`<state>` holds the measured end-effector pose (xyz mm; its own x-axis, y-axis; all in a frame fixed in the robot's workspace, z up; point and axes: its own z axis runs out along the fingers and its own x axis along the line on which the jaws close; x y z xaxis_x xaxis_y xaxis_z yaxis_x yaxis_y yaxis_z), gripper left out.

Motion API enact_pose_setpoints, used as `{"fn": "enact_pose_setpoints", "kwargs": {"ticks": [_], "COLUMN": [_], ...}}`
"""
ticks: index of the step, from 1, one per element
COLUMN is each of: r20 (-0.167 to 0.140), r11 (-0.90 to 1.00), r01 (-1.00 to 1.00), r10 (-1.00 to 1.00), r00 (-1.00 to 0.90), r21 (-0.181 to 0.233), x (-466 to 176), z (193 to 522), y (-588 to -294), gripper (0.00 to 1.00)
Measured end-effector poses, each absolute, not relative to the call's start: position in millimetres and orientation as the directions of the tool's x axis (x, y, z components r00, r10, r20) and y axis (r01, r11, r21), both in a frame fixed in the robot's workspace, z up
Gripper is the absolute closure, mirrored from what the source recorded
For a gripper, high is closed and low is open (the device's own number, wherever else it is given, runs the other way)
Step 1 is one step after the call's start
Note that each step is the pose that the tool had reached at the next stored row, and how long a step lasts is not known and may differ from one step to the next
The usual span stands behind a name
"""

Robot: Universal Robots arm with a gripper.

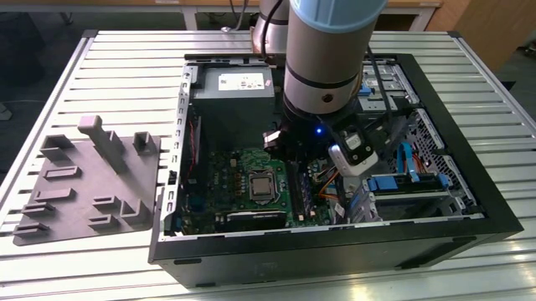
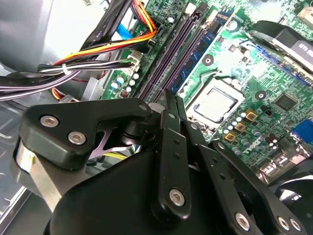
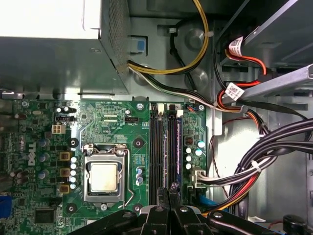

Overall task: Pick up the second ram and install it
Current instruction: 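Insert the second ram into the second slot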

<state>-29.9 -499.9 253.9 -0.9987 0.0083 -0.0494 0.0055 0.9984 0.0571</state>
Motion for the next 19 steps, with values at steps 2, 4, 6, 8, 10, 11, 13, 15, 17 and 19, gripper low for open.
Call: {"fn": "enact_pose_setpoints", "kwargs": {"ticks": [2,4,6,8,10,11,13,15,17,19], "r20": [-0.049,-0.049,-0.049,-0.049,-0.049,-0.049,-0.049,-0.049,-0.049,-0.049], "r11": [0.998,0.998,0.998,0.998,0.998,0.998,0.998,0.998,0.998,0.998], "r01": [0.006,0.006,0.006,0.006,0.006,0.006,0.006,0.006,0.006,0.006], "r10": [0.008,0.009,0.009,0.009,0.009,0.009,0.009,0.009,0.009,0.009], "r00": [-0.999,-0.999,-0.999,-0.999,-0.999,-0.999,-0.999,-0.999,-0.999,-0.999], "r21": [0.057,0.057,0.057,0.057,0.057,0.057,0.057,0.057,0.057,0.057], "x": [-29.9,-29.9,-29.9,-29.9,-29.9,-29.9,-29.9,-29.9,-29.9,-29.9], "z": [253.4,252.9,252.5,250.9,250.7,250.4,250.0,249.4,248.9,248.3], "y": [-499.8,-499.8,-499.7,-499.7,-499.7,-499.7,-499.7,-499.6,-499.5,-499.1], "gripper": [0.88,0.88,0.88,0.88,0.88,0.88,0.88,0.88,0.88,0.88]}}
